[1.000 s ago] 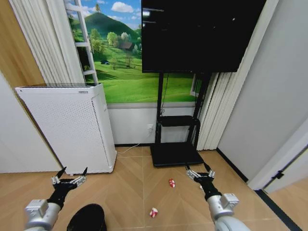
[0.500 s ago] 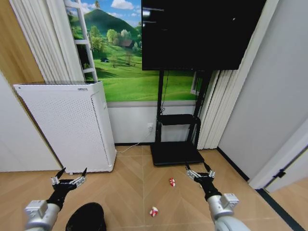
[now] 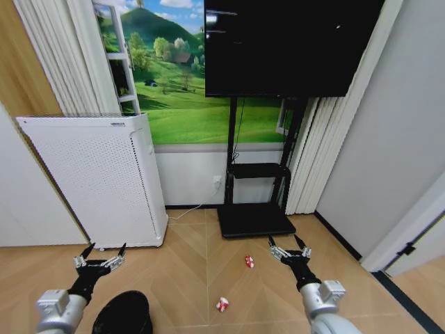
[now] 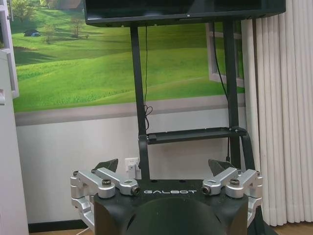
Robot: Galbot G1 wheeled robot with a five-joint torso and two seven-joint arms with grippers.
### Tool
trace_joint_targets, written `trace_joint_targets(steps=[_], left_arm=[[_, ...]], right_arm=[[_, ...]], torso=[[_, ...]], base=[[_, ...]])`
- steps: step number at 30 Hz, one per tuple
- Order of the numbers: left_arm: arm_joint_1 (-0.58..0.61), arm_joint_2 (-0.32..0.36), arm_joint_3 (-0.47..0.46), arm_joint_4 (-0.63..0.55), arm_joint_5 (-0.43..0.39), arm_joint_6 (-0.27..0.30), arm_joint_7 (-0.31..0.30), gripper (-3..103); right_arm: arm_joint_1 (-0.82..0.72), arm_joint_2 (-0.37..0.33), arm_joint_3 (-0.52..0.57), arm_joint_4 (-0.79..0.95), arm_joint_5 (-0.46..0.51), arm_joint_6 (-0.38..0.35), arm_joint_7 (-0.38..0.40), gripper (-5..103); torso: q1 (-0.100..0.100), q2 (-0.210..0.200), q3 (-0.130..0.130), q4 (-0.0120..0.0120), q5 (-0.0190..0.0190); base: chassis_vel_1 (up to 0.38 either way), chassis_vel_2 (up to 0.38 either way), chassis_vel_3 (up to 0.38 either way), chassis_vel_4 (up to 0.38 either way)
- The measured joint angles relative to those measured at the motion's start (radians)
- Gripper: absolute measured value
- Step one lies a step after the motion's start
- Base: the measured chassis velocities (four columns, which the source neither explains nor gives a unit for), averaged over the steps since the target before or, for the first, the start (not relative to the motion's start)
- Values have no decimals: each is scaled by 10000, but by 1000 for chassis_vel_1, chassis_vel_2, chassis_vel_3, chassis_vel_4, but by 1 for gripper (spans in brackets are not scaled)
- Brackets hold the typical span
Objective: Pick up the trash bin and place the garbage on the floor into it.
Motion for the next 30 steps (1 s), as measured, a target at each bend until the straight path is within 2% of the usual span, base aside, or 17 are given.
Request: trace_joint_targets(steps=[5, 30], left_arm=[[21, 3, -97, 10, -19, -14, 45, 100], [46, -67, -126, 115, 23, -109, 138, 100]], right_arm=[[-18, 37, -13, 3, 1, 16, -2, 100], [3, 29, -23, -79, 13, 7, -10, 100]], torso=[[-128, -349, -220, 0, 0], [-480, -1351, -870, 0, 0]], base=[[0, 0, 0, 0], [0, 0, 0, 0]])
